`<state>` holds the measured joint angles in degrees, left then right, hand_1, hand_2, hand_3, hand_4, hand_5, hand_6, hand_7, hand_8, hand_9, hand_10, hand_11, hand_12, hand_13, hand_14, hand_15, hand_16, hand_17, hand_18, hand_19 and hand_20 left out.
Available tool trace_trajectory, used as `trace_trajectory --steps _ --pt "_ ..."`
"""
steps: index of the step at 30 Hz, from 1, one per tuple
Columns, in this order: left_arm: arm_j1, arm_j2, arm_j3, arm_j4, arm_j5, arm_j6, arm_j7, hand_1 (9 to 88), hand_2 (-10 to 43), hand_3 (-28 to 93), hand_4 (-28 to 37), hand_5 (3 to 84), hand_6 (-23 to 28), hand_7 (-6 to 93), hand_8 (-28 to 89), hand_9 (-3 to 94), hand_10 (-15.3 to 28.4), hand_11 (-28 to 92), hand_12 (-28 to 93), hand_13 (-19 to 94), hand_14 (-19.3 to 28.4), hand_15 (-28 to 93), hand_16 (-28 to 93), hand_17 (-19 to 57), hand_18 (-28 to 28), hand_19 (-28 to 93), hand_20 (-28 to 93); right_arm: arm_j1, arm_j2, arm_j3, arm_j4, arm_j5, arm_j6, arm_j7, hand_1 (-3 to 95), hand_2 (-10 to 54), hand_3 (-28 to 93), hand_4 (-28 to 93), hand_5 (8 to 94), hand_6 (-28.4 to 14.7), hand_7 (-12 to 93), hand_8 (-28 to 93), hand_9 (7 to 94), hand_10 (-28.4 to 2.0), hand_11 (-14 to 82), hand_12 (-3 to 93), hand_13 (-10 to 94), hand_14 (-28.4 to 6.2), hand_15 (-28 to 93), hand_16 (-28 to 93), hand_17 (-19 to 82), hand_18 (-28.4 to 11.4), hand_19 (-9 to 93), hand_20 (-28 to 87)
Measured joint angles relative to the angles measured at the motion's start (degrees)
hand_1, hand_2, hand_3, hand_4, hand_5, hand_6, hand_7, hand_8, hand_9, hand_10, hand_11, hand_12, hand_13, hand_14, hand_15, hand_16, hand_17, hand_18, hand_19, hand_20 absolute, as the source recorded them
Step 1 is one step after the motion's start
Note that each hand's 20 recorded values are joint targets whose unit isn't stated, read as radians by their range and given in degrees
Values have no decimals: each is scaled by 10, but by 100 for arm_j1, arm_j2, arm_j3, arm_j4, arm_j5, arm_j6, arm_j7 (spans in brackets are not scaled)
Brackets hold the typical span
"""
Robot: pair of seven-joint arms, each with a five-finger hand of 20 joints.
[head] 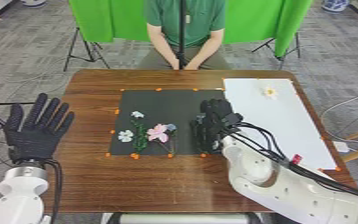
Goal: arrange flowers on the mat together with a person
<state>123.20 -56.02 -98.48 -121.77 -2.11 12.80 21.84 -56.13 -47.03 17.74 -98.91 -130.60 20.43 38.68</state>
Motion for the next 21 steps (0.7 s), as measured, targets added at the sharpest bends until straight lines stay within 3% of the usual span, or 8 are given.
trace_trajectory --steps 4,8,11,16,21 --pt "8 -6 -1 0 0 -1 -1 247 128 673 -283 385 71 114 -92 360 150 166 91 238 142 230 -64 -42 128 263 115 -145 75 208 -212 2 -76 -32 498 -95 773 -280 584 -20 253 -144 627 -147 200 170 586 -114 405 171 402 -154 718 35" --pt "20 -10 -15 0 32 -7 -8 248 129 670 -283 384 70 111 -92 358 149 165 91 237 141 227 -64 -42 127 262 115 -490 95 762 -426 53 -71 -39 449 -95 757 -273 581 -26 244 -140 624 -154 190 162 592 -119 408 131 430 -150 693 -14" --pt "22 -14 -25 1 119 -15 -22 251 132 656 -283 383 70 107 -91 356 149 162 90 235 140 224 -64 -42 127 261 116 -819 98 1263 -550 74 229 -27 394 -95 739 -263 569 -33 234 -136 609 -158 183 158 583 -126 392 120 430 -153 681 -45" --pt "-7 -14 -25 15 418 -40 -73 266 162 579 -283 382 70 104 -90 354 150 158 91 233 140 219 -60 -43 127 261 117 -1401 190 2087 -842 243 1307 -20 213 47 715 -214 541 -63 193 -121 563 -194 159 151 515 -166 404 107 346 -183 679 -51" --pt "-20 -7 -47 14 453 -54 -77 258 162 579 -283 382 70 100 -87 352 150 155 91 232 140 217 -59 -44 128 261 117 -2126 352 3252 -1447 1097 1655 -67 128 113 698 -216 490 -67 129 -104 506 -205 109 133 448 -189 376 91 282 -200 646 -47"
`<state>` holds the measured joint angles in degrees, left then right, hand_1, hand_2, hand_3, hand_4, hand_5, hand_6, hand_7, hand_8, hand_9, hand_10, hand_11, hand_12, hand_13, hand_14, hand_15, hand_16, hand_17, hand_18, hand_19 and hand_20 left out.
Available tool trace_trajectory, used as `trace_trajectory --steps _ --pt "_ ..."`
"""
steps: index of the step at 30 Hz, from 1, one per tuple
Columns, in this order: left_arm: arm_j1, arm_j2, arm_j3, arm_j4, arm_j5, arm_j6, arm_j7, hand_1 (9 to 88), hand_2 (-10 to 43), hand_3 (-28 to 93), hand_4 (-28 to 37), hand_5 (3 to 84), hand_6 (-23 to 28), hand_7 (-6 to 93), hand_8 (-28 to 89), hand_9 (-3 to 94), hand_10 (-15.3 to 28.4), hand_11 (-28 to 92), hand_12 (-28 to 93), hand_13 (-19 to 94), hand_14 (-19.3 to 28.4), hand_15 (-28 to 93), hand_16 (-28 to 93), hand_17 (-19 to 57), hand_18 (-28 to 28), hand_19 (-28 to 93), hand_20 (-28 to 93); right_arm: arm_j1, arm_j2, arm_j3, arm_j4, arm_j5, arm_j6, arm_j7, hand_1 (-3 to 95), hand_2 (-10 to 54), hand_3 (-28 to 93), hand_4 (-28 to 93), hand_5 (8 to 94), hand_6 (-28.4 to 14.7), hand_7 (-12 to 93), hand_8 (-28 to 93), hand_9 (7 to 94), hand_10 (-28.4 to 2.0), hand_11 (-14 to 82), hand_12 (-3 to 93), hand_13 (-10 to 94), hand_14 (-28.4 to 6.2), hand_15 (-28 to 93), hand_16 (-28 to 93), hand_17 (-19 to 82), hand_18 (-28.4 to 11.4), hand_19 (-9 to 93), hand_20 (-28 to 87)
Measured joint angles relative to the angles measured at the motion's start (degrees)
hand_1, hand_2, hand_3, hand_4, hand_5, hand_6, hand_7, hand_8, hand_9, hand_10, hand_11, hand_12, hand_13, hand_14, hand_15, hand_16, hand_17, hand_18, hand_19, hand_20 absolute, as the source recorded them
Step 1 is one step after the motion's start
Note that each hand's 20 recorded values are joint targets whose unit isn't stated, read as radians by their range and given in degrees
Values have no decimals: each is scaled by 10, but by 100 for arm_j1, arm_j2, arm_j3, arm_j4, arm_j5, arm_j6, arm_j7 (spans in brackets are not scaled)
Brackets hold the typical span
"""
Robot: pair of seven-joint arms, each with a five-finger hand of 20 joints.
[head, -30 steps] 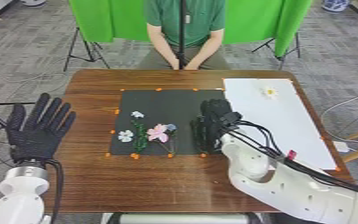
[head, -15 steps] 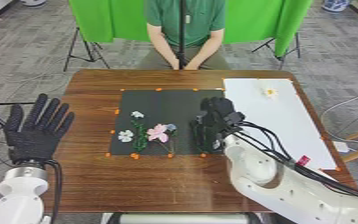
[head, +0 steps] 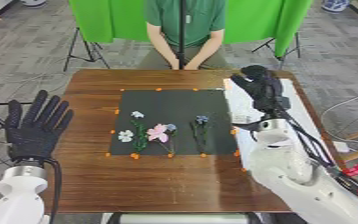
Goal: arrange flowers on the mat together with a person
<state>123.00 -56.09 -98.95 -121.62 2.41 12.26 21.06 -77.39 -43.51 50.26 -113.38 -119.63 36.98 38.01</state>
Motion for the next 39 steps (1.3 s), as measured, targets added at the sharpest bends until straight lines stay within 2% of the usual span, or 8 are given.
trace_trajectory --steps 3,9,12,14,16,19,31,39 --pt "1 2 -62 -1 10 0 0 263 159 575 -283 382 70 98 -87 350 149 153 91 232 140 216 -59 -44 127 260 117 -422 89 714 -243 874 76 -354 112 121 701 -232 461 -64 116 -95 464 -204 89 134 395 -188 346 102 236 -200 587 -5" --pt "49 14 -274 -3 128 -44 -1 262 152 583 -283 379 65 98 -87 344 144 146 90 226 137 207 -59 -45 127 252 114 -1391 142 2250 -334 2751 21 -2435 128 116 712 -240 454 -62 128 -96 445 -190 79 143 375 -172 296 128 199 -198 487 49" --pt "60 16 -422 24 414 -137 -39 254 149 597 -283 378 65 98 -87 340 143 143 90 222 136 202 -59 -45 126 249 114 -1780 139 2888 -330 3397 -315 -3124 131 117 711 -244 441 -57 128 -95 431 -181 68 148 364 -167 266 149 186 -196 444 84" --pt "53 30 -498 47 667 -176 -65 250 142 617 -283 378 65 96 -86 340 144 142 91 221 135 200 -58 -45 126 249 114 -2039 116 3368 -328 3861 -842 -3448 135 121 708 -241 462 -58 134 -94 461 -183 77 149 381 -167 265 151 188 -195 435 87" --pt "41 49 -552 53 816 -187 -75 247 135 638 -283 377 66 95 -85 340 143 142 92 221 135 200 -56 -45 126 249 115 -2293 70 3847 -327 4425 -1464 -3696 134 122 707 -238 466 -57 134 -94 461 -181 75 147 378 -168 261 150 186 -195 428 88" --pt "15 78 -599 53 816 -187 -71 247 132 646 -283 377 66 96 -85 339 143 142 91 221 135 200 -55 -45 126 249 115 -2556 1 4279 -309 5353 -2036 -3815 124 117 704 -232 445 -50 125 -88 433 -174 51 153 358 -163 217 175 173 -196 389 103" --pt "-26 61 -667 33 796 -178 -43 257 130 641 -283 379 64 97 -86 339 143 143 92 220 134 201 -56 -46 126 248 115 -2701 -415 4343 -186 8480 -2629 -3989 122 116 703 -229 442 -48 129 -88 424 -171 46 155 350 -162 188 189 167 -192 355 113" --pt "41 -22 -684 -9 741 -167 -23 255 130 644 -283 380 64 98 -86 341 143 146 92 221 134 202 -57 -47 126 250 115 -2941 -534 4586 -261 8168 -3034 -4000 142 83 710 -226 430 -45 126 -87 410 -167 44 157 342 -159 172 199 164 -192 337 118"
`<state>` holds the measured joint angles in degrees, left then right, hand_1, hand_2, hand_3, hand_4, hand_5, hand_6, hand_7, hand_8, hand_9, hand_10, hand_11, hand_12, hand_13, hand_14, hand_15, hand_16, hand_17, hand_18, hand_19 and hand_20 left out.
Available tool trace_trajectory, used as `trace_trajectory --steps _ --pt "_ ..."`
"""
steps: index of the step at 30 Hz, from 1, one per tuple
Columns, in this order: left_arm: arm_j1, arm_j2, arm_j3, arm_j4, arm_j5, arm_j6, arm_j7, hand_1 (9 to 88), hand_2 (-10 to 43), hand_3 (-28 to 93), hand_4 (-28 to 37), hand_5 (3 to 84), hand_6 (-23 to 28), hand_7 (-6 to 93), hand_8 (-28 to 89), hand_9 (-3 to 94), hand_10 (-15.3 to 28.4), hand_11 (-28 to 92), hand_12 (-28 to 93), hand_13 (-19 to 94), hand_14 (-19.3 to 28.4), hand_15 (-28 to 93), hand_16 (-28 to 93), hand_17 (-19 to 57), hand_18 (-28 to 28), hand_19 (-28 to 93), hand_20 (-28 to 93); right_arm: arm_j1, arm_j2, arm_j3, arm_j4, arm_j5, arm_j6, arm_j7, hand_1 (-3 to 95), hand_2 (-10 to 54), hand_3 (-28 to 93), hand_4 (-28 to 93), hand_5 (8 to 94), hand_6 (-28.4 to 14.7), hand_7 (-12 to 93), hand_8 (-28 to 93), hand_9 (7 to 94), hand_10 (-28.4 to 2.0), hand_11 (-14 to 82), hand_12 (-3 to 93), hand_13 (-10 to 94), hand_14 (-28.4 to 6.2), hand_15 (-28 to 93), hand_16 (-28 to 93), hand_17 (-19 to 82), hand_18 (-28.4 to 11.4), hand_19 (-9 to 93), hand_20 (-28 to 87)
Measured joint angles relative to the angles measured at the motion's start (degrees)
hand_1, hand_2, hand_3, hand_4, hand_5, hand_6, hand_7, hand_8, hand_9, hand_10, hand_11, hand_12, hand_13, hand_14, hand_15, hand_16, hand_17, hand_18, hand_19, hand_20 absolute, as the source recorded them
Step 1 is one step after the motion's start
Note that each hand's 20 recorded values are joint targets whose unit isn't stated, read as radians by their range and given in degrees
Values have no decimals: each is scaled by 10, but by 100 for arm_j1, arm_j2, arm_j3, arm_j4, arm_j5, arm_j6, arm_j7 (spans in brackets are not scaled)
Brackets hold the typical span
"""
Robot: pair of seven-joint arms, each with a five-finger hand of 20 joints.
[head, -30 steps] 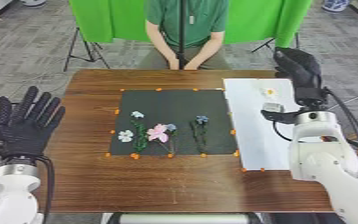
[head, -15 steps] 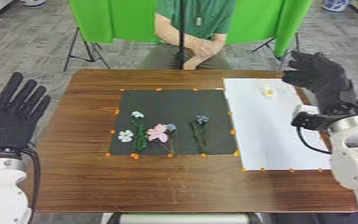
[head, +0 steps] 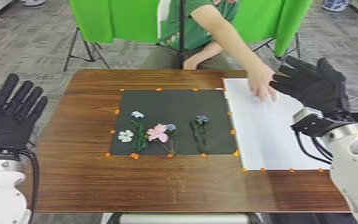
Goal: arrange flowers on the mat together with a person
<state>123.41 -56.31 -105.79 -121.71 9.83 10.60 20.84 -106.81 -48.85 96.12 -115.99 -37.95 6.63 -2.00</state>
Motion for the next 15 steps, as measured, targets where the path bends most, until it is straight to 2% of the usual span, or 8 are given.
trace_trajectory --steps 6,11,15 --pt "50 -30 -32 -20 -14 11 17 255 131 644 -283 381 65 99 -86 342 143 146 91 223 134 204 -57 -47 126 252 116 10 -2 -61 1 -124 -51 14 148 74 712 -222 439 -45 131 -86 412 -164 45 158 350 -161 169 208 162 -194 337 128" --pt "43 -55 -21 -20 -112 8 49 256 132 645 -283 382 64 99 -87 343 142 148 90 223 134 206 -57 -47 126 252 115 -81 -28 27 -48 -283 -64 -4 148 60 716 -217 447 -42 136 -90 415 -161 45 157 353 -161 166 211 162 -195 336 132" --pt "39 -62 -17 -20 -114 -4 45 255 132 645 -283 382 64 99 -87 343 142 147 89 222 135 205 -59 -47 126 252 115 -230 -39 164 -124 -332 -64 -46 147 60 714 -218 447 -42 136 -91 415 -161 45 157 354 -161 163 213 162 -195 333 134"
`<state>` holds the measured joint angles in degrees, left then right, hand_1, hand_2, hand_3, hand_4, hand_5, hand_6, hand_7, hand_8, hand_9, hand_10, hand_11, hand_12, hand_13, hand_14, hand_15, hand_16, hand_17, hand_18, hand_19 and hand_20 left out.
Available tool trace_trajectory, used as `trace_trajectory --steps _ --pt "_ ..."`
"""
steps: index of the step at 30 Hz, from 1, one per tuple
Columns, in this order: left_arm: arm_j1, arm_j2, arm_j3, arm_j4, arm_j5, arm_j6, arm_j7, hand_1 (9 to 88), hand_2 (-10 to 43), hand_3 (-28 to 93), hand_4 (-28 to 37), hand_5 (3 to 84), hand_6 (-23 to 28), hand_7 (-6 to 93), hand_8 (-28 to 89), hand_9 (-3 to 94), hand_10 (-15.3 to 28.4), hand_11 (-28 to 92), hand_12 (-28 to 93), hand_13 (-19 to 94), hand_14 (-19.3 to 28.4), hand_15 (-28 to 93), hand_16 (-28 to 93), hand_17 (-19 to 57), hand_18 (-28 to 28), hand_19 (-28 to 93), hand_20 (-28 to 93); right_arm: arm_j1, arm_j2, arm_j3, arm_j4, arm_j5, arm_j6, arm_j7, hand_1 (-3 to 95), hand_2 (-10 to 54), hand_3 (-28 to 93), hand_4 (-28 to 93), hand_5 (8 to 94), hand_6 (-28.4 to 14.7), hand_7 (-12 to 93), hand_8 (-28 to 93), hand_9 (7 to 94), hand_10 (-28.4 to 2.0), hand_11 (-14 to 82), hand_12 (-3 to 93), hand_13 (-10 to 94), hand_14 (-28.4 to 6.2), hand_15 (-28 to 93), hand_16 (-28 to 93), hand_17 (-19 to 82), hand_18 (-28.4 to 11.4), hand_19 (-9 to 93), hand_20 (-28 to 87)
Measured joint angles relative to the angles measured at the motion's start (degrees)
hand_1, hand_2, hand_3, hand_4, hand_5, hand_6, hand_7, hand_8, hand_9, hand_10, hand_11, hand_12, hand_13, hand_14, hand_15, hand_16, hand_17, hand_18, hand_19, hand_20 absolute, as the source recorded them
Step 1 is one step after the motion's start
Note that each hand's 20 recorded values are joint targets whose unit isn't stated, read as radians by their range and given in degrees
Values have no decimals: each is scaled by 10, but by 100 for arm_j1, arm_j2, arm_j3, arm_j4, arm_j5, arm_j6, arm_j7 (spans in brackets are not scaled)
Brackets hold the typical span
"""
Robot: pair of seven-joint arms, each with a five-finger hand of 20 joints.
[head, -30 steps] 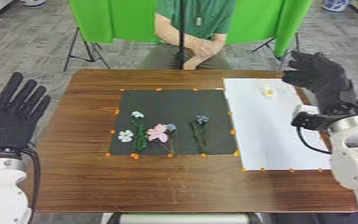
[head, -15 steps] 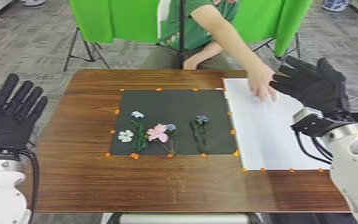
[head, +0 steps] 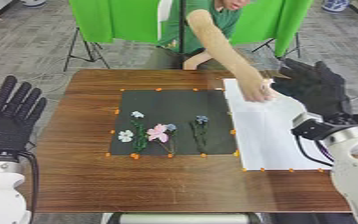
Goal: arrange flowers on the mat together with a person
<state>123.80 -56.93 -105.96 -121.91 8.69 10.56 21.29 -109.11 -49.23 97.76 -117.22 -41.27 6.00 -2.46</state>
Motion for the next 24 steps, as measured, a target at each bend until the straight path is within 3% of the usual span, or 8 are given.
trace_trajectory --steps 12,19,24 --pt "-69 15 -2 12 58 -58 -59 259 131 643 -283 379 63 98 -86 340 141 144 90 220 131 197 -59 -50 128 252 114 -170 -1 54 -111 56 44 -139 142 74 713 -217 449 -41 134 -89 411 -161 45 157 352 -160 153 220 161 -194 327 138" --pt "-64 22 -30 12 238 -220 -140 259 130 643 -283 378 62 97 -85 339 141 141 91 219 130 190 -55 -51 129 250 113 -215 -44 55 -118 56 36 -156 142 74 713 -217 449 -41 134 -90 409 -161 44 157 352 -161 151 224 160 -194 325 139" --pt "-64 28 -69 9 273 -275 -159 260 131 639 -283 372 63 94 -84 335 139 138 93 216 129 183 -54 -52 129 243 111 -267 -127 82 -157 54 17 -158 142 73 712 -216 448 -41 134 -89 406 -162 43 158 349 -159 147 225 158 -194 322 140"
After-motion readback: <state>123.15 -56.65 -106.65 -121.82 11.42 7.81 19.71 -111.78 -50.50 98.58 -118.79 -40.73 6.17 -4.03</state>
